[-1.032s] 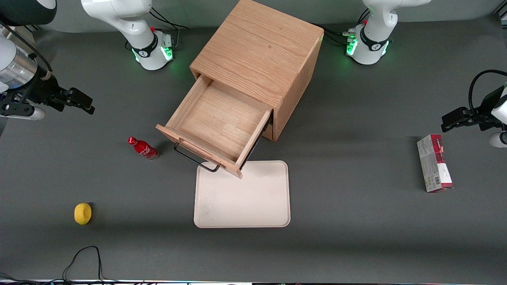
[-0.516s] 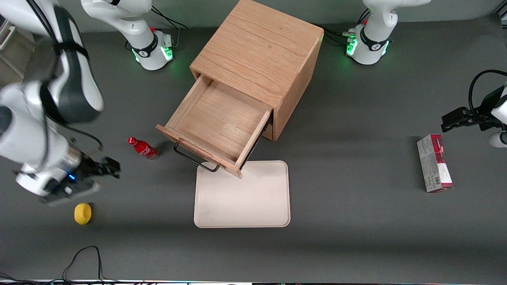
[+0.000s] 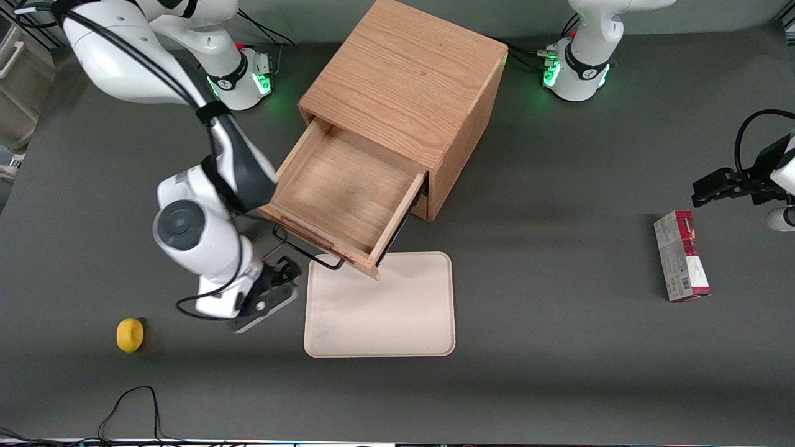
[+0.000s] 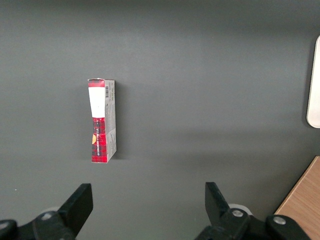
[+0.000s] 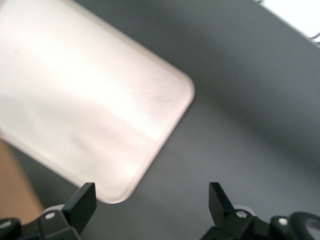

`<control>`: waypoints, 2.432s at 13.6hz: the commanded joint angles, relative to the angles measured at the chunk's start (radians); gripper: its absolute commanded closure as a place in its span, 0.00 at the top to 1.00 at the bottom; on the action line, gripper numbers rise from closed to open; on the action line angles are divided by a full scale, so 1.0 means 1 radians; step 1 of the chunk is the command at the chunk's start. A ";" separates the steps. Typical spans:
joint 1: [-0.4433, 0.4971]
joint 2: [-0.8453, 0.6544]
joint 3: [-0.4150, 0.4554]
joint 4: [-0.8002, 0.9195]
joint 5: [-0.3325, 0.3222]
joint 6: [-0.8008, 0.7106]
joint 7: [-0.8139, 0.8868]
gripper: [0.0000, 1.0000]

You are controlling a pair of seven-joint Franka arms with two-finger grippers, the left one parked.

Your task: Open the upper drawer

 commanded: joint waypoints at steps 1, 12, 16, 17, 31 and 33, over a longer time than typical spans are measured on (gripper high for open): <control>-0.001 -0.079 0.088 -0.137 -0.061 -0.001 0.151 1.00; 0.031 -0.145 0.325 -0.174 -0.114 -0.227 0.427 1.00; 0.004 -0.237 0.323 -0.159 -0.100 -0.308 0.270 1.00; -0.016 -0.266 0.320 -0.140 -0.051 -0.343 0.196 1.00; -0.018 -0.185 0.315 -0.133 0.231 -0.402 -0.154 1.00; -0.013 -0.159 0.314 -0.139 0.227 -0.368 -0.154 1.00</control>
